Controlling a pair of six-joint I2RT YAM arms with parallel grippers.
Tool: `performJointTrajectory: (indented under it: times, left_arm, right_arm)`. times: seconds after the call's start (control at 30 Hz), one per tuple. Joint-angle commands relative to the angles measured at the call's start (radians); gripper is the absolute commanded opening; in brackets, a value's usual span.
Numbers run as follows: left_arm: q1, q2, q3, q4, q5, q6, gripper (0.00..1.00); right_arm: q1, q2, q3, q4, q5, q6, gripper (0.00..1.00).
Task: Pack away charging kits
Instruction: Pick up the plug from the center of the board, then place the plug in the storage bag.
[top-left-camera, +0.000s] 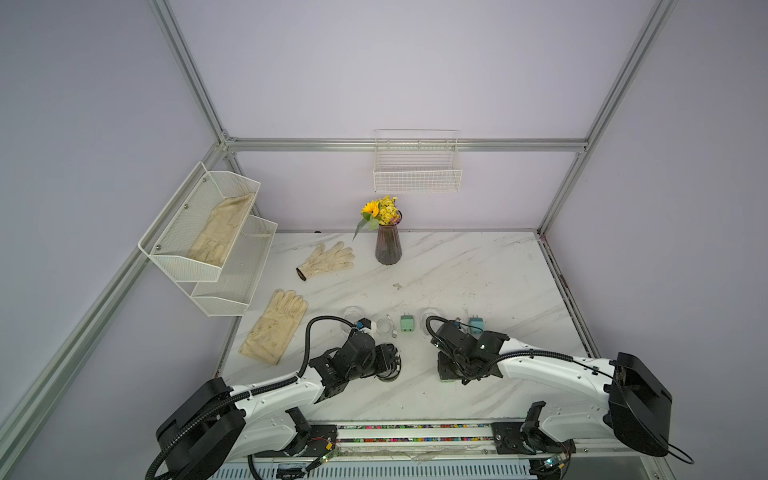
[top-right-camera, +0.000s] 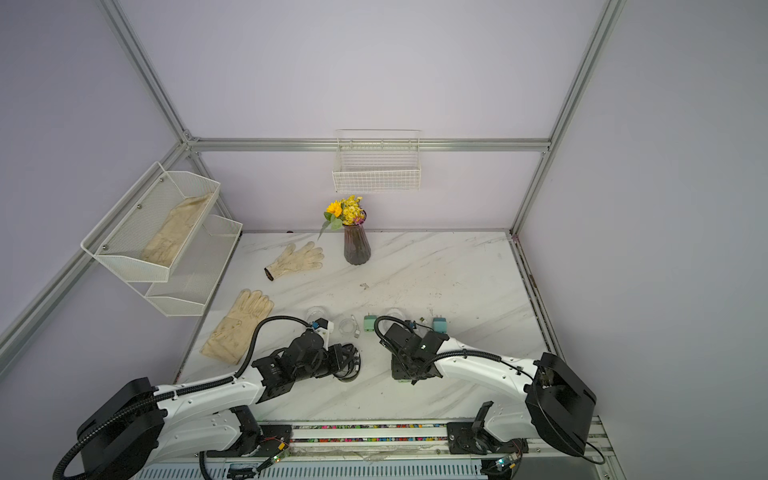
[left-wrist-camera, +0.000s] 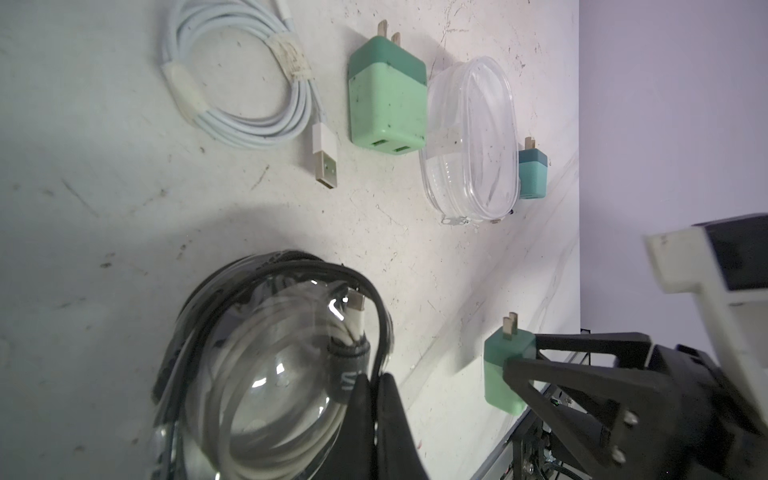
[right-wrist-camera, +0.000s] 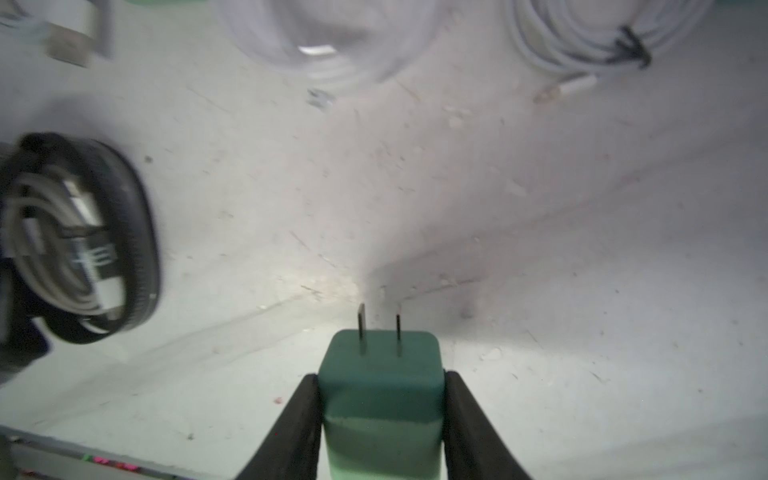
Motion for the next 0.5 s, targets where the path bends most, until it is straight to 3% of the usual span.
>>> performJointTrajectory:
  times: [0.0, 0.47]
  left_arm:
    - [0.015, -0.028, 0.065, 0.03, 0.025, 0.017, 0.0]
    - [0.073, -0.087, -0.028, 0.126, 0.064, -0.037, 0.0]
  right_arm:
    - [-0.004, 0.049, 0.085, 0.111, -0.047, -0.034, 0.25]
    - [-0.005, 0.276, 0.188, 0.38, -0.203, -0.092, 0.24]
